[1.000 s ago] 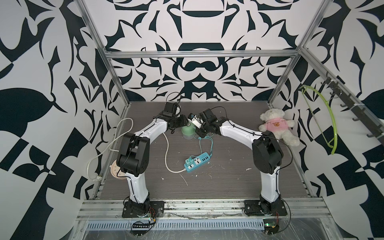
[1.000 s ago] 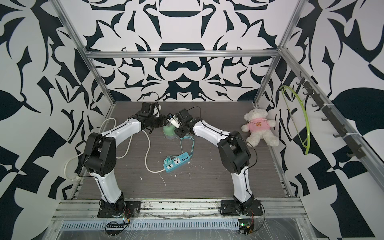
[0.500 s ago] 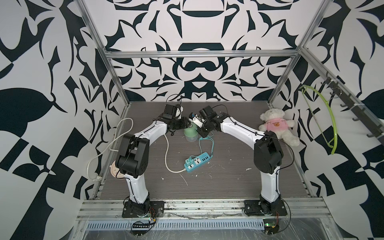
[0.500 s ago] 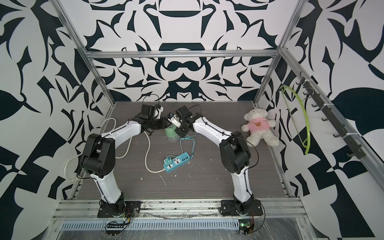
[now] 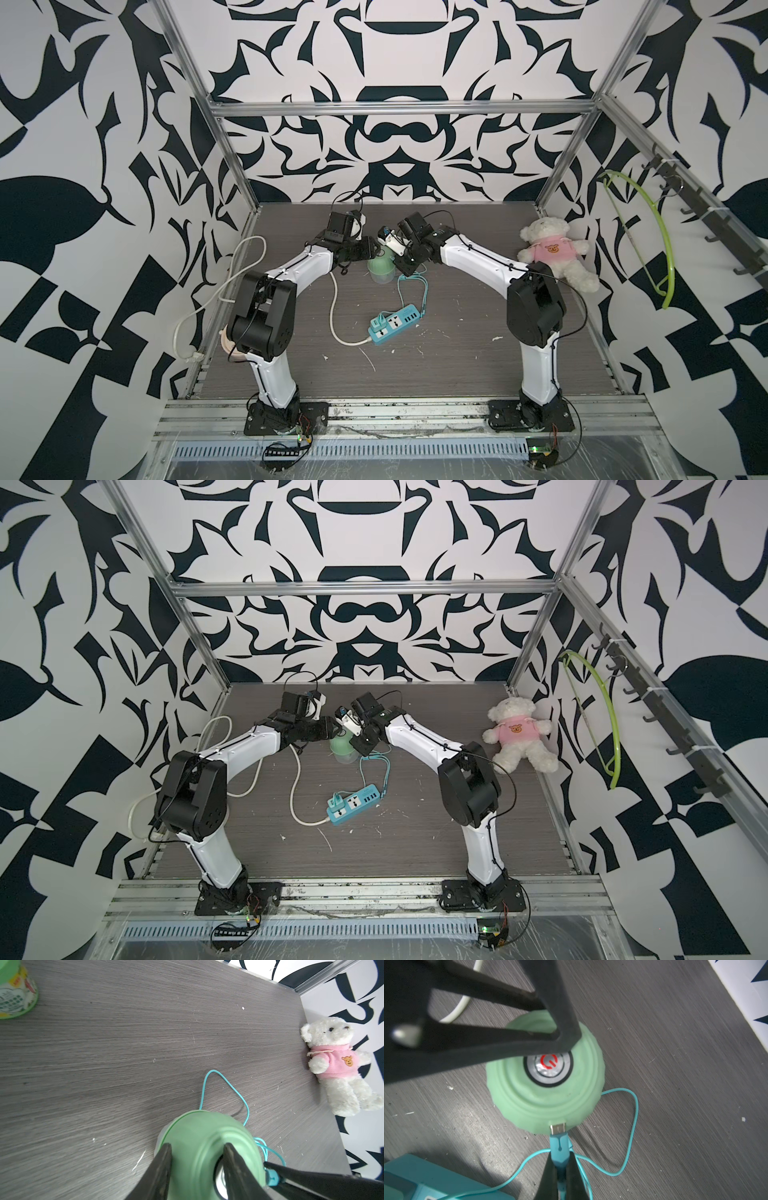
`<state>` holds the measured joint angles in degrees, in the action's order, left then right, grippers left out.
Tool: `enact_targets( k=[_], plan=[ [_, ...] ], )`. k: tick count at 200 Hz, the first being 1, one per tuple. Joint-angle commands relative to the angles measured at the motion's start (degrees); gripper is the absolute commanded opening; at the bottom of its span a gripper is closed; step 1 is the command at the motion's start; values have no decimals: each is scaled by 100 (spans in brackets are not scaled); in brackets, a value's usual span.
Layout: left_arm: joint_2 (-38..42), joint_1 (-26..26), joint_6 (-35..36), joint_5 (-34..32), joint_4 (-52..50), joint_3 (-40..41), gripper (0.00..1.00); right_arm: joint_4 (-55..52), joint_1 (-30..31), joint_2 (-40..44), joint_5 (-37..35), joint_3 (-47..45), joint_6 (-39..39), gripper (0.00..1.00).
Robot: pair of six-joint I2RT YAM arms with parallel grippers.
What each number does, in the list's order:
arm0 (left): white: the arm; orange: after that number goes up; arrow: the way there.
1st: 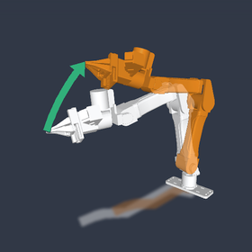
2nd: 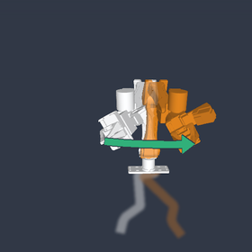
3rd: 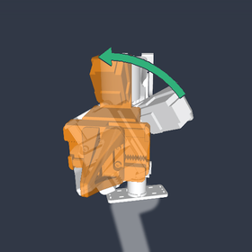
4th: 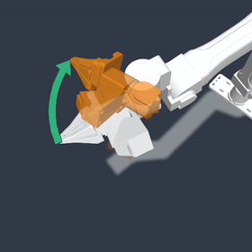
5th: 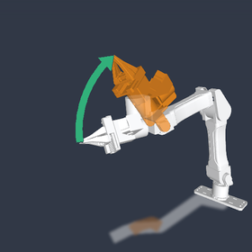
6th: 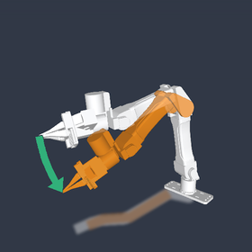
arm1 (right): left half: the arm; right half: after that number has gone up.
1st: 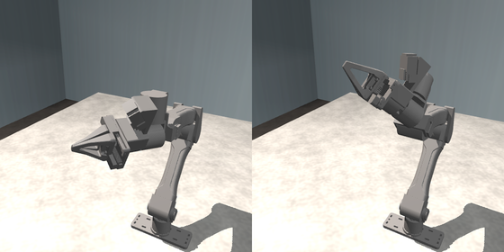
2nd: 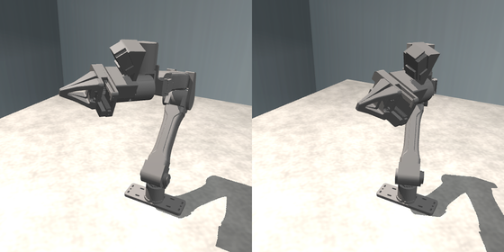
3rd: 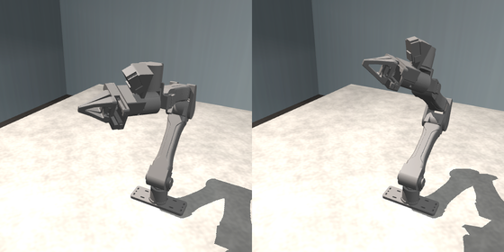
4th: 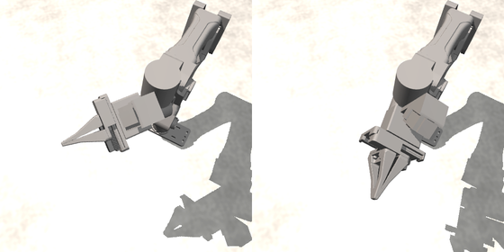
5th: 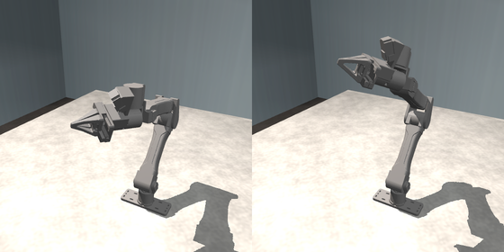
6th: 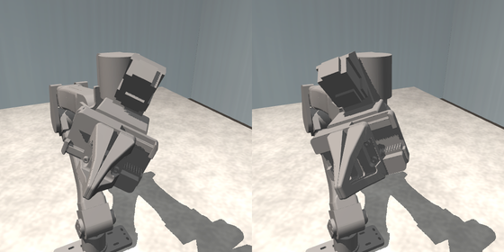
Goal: Charge the cordless meat grinders
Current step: Insert the charging cable into the cordless meat grinder.
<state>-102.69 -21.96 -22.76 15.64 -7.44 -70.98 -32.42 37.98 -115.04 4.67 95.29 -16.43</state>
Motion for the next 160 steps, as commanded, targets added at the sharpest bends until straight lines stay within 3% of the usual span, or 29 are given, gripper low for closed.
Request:
enact_targets(
  k=[1, 12, 57, 106, 134, 148, 160],
  plan=[
    [256, -591, 9, 799, -372, 179, 44, 1619, 210, 104, 460, -60, 126, 0],
    [297, -587, 25, 622, -372, 181, 46, 1591, 210, 122, 439, -78, 131, 0],
    [487, -549, 123, -12, -380, 181, 52, 1621, 210, 286, 336, -266, 104, 18],
    [647, -417, 158, -206, -363, 190, 61, 1792, 193, 632, 203, -671, 84, 39],
    [880, -371, 192, -526, -293, 215, 71, 2060, 85, 1071, 263, -1131, 136, 52],
    [1053, -338, 186, -781, -181, 276, 76, 2360, 31, 1401, 429, -1486, 203, 67],
    [1219, -305, 155, -1116, -98, 344, 79, 2748, -39, 1739, 732, -1957, 381, 71]
  ],
)
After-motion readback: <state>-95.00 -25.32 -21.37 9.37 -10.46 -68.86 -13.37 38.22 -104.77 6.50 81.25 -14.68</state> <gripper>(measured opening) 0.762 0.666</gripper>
